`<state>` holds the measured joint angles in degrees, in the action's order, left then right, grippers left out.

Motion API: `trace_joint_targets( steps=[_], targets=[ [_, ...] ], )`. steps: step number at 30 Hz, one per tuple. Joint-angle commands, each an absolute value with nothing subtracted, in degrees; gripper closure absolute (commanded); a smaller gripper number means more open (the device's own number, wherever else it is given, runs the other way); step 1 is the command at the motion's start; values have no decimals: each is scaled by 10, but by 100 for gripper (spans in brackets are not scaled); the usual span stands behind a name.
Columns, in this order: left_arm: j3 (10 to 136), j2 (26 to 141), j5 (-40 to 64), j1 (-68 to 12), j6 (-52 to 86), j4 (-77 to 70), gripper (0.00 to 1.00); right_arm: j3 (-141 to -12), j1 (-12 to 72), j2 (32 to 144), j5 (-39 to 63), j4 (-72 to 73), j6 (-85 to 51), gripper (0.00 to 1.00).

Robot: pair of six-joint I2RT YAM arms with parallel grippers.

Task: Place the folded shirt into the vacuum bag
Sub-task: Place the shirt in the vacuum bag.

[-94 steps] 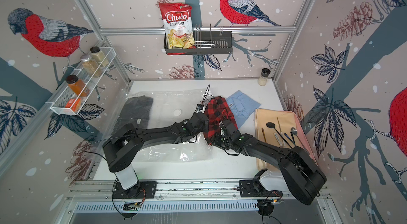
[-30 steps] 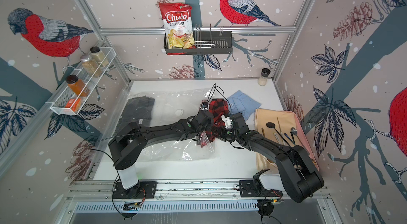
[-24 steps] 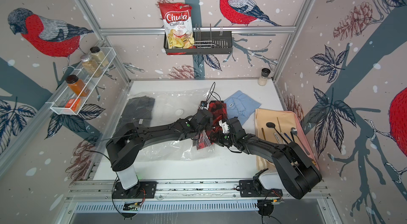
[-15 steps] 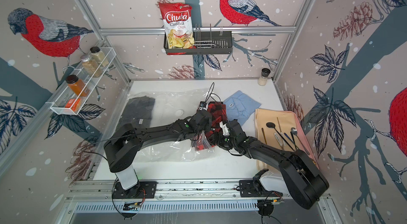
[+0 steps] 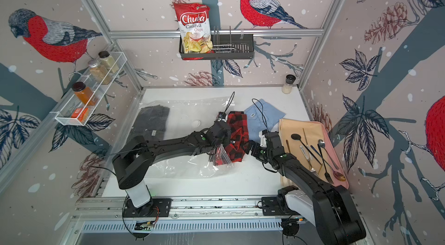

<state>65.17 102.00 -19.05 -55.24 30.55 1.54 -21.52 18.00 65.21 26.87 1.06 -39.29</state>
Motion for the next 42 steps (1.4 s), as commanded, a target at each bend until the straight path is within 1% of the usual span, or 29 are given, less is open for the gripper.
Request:
trace_joint_targets(
  steps=[1,3,5,6,9,12,13,16,17,20,27,31,37,42],
  targets=[
    [649,1017,-162,-552,294,-2,100,-254,168,730,332,61,-355,0],
    [644,1015,-155,-552,294,-3,100,-269,168,783,362,98,-364,1],
    [641,1013,-153,-552,295,-3,100,-279,171,826,388,141,-384,6],
    [639,1012,-153,-553,296,-2,100,-288,175,846,392,150,-391,11],
    [635,1007,-151,-552,299,0,100,-316,200,882,390,166,-404,32],
    [633,1002,-148,-552,300,0,100,-351,231,894,362,152,-406,68],
    [634,999,-148,-553,300,0,100,-364,242,895,350,142,-403,76],
    [634,991,-153,-553,300,3,100,-394,270,894,328,127,-395,93],
    [634,987,-155,-553,301,5,100,-400,278,894,326,127,-393,96],
    [632,974,-159,-552,300,6,100,-410,303,905,328,133,-384,100],
    [630,957,-163,-552,298,7,100,-409,317,980,370,161,-381,100],
    [623,950,-163,-553,297,1,100,-411,324,1001,381,178,-387,100],
    [610,949,-160,-553,299,-4,100,-423,324,982,382,197,-405,100],
    [596,947,-154,-553,305,-9,100,-418,292,971,405,239,-457,100]
  ],
)
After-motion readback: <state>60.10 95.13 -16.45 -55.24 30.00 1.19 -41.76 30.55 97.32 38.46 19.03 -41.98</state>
